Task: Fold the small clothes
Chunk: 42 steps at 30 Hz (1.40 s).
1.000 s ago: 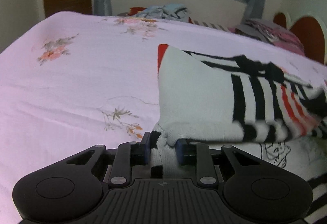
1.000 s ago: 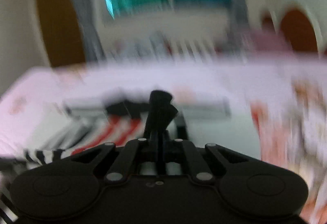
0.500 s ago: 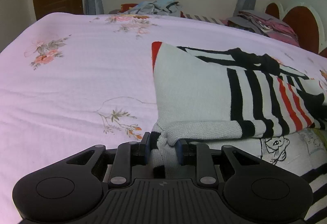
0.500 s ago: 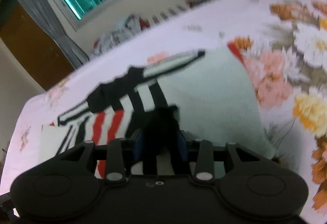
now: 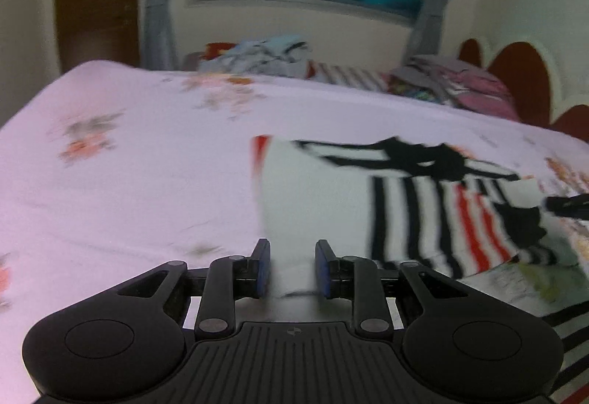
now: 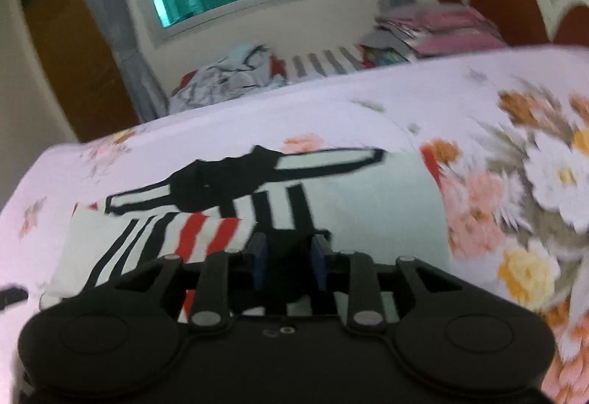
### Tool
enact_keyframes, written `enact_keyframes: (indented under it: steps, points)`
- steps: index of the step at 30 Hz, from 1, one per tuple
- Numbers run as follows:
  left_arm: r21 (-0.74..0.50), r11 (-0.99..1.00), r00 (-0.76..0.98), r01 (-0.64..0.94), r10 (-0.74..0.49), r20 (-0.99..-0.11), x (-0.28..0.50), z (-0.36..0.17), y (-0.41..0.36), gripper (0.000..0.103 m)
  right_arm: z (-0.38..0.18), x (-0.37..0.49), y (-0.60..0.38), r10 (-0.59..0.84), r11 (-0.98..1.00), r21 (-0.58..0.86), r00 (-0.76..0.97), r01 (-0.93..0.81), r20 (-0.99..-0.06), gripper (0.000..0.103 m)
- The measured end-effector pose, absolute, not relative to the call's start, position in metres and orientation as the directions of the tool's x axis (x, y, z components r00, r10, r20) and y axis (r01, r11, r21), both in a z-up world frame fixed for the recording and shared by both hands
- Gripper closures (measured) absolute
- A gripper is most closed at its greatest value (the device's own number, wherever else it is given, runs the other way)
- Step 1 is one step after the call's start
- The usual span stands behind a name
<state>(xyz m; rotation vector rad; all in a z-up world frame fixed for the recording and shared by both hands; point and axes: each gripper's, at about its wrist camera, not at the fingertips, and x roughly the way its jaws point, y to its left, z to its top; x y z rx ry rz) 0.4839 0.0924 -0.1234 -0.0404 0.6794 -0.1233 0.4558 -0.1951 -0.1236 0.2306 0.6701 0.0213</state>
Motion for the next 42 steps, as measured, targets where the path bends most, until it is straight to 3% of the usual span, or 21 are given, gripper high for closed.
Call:
enact_keyframes:
  steps: [2,5,10,15,17,20,23,26,31,33,34,35,36,39,41,42]
  points:
    - [-0.066,0.988,0.760,0.137,-0.148,-0.633,0.496,-0.129,0.075,0.077,-0.132,0.465,-0.189,0.079,0.981,0.186,0.759,0.056,-0.646,0.077]
    - [-0.064,0.987,0.660,0.145,-0.145,-0.737,0.521,-0.159,0.063,0.076,-0.159,0.480,-0.186,-0.001,0.989,0.094,0.642,0.114,-0.766,0.077]
    - [-0.066,0.984,0.671,0.164,-0.160,-0.724,0.545,-0.149,0.063,0.075,-0.140,0.470,-0.197,0.017,0.986,0.134,0.729,0.103,-0.685,0.076]
    - [-0.052,0.987,0.641,0.153,-0.139,-0.755,0.629,-0.152,0.071,0.071,-0.148,0.514,-0.219,-0.026,0.976,0.131,0.697,0.171,-0.716,0.076]
    - [-0.012,0.993,0.651,0.119,-0.087,-0.754,0.657,-0.155,0.076,0.061,-0.152,0.527,-0.225,-0.050,0.975,0.111,0.682,0.191,-0.730,0.079]
    - [-0.013,0.998,0.651,0.063,-0.051,-0.758,0.678,-0.158,0.085,0.061,-0.157,0.531,-0.228,-0.061,0.976,0.096,0.668,0.195,-0.742,0.079]
    - [0.039,0.997,0.697,0.066,-0.018,-0.717,0.658,-0.142,0.076,0.061,-0.141,0.520,-0.218,-0.053,0.978,0.111,0.718,0.179,-0.694,0.074]
    - [-0.003,0.987,0.719,0.160,-0.119,-0.684,0.630,-0.130,0.045,0.061,-0.130,0.519,-0.187,0.056,0.983,0.166,0.751,0.072,-0.658,0.073]
    - [0.015,0.960,0.690,0.278,-0.189,-0.699,0.618,-0.143,-0.020,0.060,-0.141,0.544,-0.120,0.188,0.981,0.170,0.699,-0.096,-0.690,0.078]
    - [0.014,0.958,0.660,0.286,-0.186,-0.727,0.620,-0.152,-0.027,0.059,-0.151,0.551,-0.108,0.185,0.983,0.151,0.676,-0.109,-0.714,0.076]
    - [0.025,0.957,0.649,0.289,-0.177,-0.740,0.623,-0.159,-0.027,0.052,-0.158,0.555,-0.106,0.176,0.984,0.141,0.651,-0.105,-0.739,0.076]
    - [0.033,0.960,0.663,0.280,-0.168,-0.730,0.622,-0.161,-0.024,0.039,-0.163,0.555,-0.107,0.161,0.987,0.125,0.638,-0.102,-0.753,0.078]
    - [0.039,0.964,0.667,0.262,-0.151,-0.729,0.622,-0.161,-0.019,0.035,-0.164,0.552,-0.109,0.156,0.988,0.108,0.650,-0.114,-0.744,0.080]
    - [0.065,0.980,0.703,0.190,-0.089,-0.705,0.616,-0.161,0.014,0.036,-0.161,0.541,-0.132,0.018,0.999,-0.005,0.673,-0.032,-0.739,0.084]
    - [0.101,0.983,0.711,0.154,-0.039,-0.702,0.614,-0.167,0.034,0.035,-0.161,0.535,-0.158,-0.012,1.000,0.001,0.677,0.018,-0.736,0.087]
    - [0.053,0.987,0.703,0.153,-0.071,-0.708,0.615,-0.167,0.044,0.035,-0.160,0.533,-0.166,0.012,0.999,0.030,0.673,0.015,-0.740,0.087]
